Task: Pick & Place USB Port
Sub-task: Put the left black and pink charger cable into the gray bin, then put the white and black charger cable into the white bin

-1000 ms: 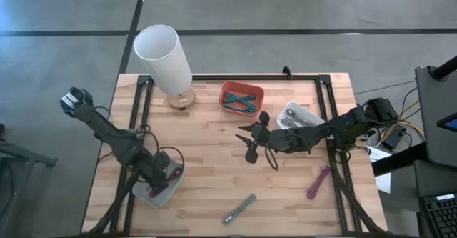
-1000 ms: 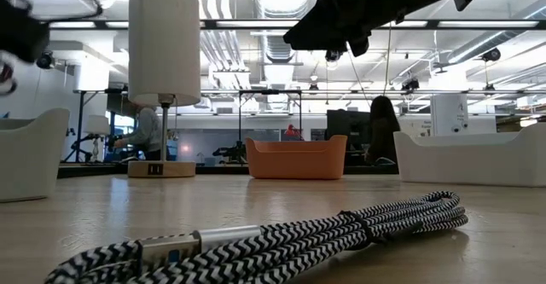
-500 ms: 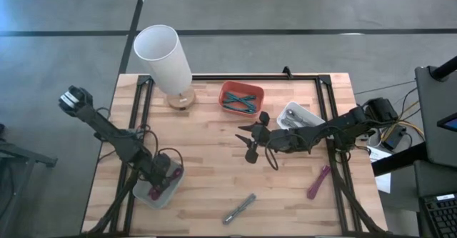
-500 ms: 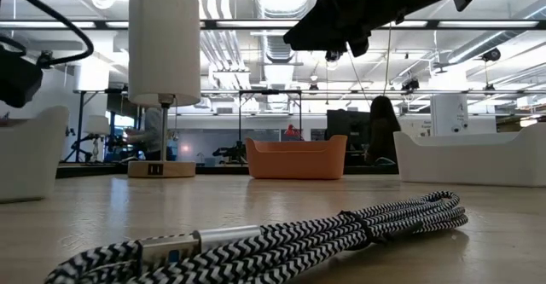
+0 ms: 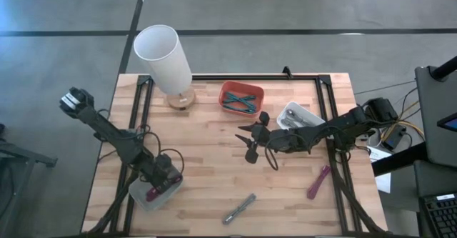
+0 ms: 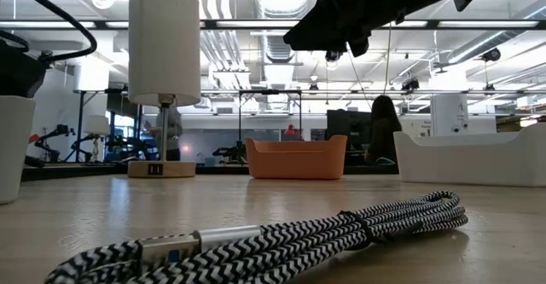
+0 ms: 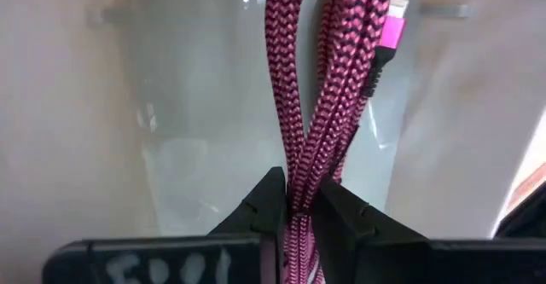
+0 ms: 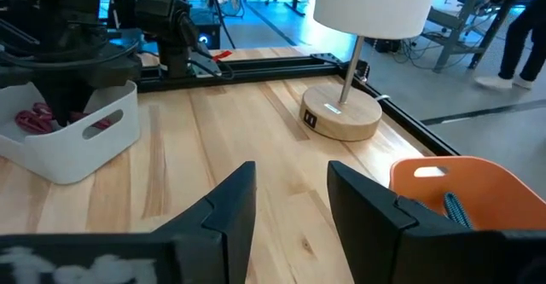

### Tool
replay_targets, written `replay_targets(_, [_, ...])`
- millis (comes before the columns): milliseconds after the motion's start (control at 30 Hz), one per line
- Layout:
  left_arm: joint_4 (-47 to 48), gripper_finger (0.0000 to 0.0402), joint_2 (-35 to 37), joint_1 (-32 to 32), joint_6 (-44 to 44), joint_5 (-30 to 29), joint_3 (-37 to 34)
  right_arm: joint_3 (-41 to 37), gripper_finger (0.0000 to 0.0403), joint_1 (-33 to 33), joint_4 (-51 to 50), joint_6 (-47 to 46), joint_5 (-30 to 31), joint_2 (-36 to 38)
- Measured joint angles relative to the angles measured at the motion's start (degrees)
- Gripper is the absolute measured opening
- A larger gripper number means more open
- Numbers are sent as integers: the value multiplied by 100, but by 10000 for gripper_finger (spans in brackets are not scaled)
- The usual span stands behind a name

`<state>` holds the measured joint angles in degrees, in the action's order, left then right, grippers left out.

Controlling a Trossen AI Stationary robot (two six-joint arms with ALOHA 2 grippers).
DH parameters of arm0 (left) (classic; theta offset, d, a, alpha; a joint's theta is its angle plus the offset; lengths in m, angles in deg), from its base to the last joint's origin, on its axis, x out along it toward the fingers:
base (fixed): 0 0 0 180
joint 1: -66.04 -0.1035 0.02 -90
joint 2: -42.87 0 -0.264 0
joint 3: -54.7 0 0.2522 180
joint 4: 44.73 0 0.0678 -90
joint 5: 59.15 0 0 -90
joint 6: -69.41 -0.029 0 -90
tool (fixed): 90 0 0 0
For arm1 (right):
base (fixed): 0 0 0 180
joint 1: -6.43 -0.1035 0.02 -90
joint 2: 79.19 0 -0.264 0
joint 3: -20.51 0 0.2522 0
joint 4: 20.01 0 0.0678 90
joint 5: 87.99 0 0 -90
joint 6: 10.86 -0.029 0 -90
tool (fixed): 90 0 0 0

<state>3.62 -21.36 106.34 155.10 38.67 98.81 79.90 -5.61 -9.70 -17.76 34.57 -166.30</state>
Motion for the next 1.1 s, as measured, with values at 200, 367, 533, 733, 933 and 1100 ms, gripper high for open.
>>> replay_targets(200, [100, 46, -2, -18, 2, -20, 109, 0, 143, 0, -9, 0, 2, 0])
replay_targets(367, [172, 46, 0, -33, 2, -22, 263, 0, 137, 0, -8, 0, 2, 0])
replay_targets(533, [400, 46, 0, -38, 2, -20, 432, 0, 141, 2, -11, 143, -182, 0])
replay_targets(733, [1057, 46, 5, -88, -53, 16, 869, 0, 155, 2, -45, 437, -1746, -2])
replay_targets(933, [1750, 46, 7, -90, -733, -1081, 1722, 0, 162, -48, -376, 382, -3429, -2])
replay_targets(1100, [1946, 46, 9, -88, -1779, -2376, 2496, 0, 160, -189, -956, 203, -3843, -2])
